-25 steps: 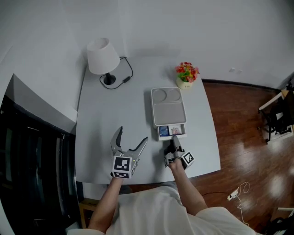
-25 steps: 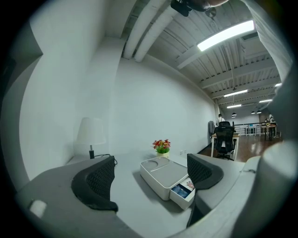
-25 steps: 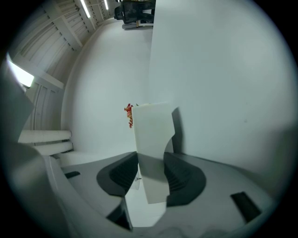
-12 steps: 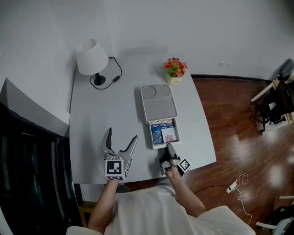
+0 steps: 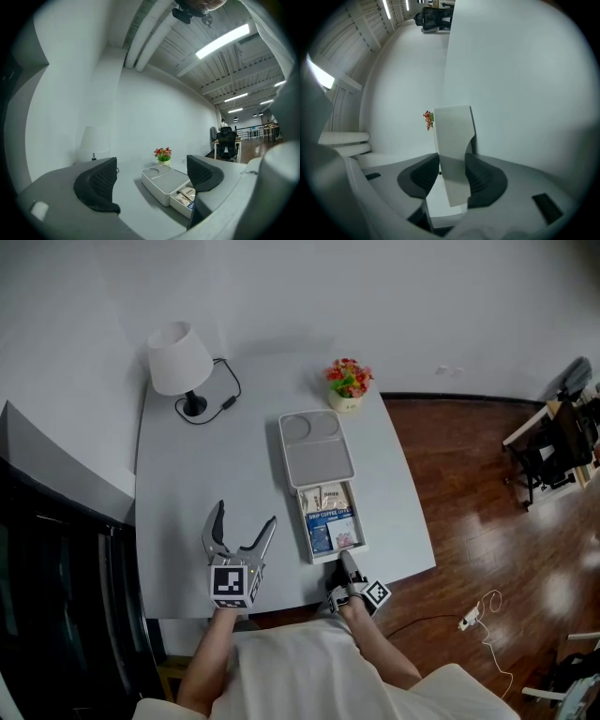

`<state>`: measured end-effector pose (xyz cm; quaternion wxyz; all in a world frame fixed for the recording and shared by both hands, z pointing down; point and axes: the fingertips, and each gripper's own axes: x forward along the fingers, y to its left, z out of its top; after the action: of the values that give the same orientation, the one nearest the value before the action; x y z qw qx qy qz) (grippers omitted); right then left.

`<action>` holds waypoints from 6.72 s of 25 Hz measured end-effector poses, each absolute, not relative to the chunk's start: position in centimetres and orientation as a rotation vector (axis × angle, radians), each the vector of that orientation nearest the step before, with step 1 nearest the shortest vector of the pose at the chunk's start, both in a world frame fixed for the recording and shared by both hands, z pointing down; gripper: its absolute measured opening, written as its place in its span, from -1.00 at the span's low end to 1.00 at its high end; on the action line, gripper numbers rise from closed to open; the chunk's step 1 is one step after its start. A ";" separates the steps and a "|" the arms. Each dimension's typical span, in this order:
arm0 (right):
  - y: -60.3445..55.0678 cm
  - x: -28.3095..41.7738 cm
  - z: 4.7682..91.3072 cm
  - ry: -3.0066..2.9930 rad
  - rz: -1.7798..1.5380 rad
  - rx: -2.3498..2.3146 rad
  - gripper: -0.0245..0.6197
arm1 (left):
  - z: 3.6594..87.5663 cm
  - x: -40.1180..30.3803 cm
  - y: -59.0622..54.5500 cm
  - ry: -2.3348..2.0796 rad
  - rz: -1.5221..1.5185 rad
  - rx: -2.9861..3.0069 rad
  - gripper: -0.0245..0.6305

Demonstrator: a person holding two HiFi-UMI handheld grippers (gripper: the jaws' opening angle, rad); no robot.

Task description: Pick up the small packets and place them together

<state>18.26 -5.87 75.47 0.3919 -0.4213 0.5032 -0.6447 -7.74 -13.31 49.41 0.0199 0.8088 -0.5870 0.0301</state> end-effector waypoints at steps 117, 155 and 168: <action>-9.8 11.4 64.1 3.854 0.092 -0.655 0.39 | 48.8 -5.1 -10.3 -1.574 0.174 2.640 0.33; -10.7 8.3 76.3 4.419 0.635 0.264 -0.14 | 48.8 -7.4 -8.9 -1.677 0.125 2.559 0.33; -10.0 8.5 76.1 4.413 0.585 0.226 -0.73 | 48.9 -7.1 -8.4 -1.675 0.118 2.570 0.33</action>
<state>8.52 -9.98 76.11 -0.6113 0.0402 0.7835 0.1039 -7.11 -8.37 48.93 0.0359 0.8366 -0.5453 0.0385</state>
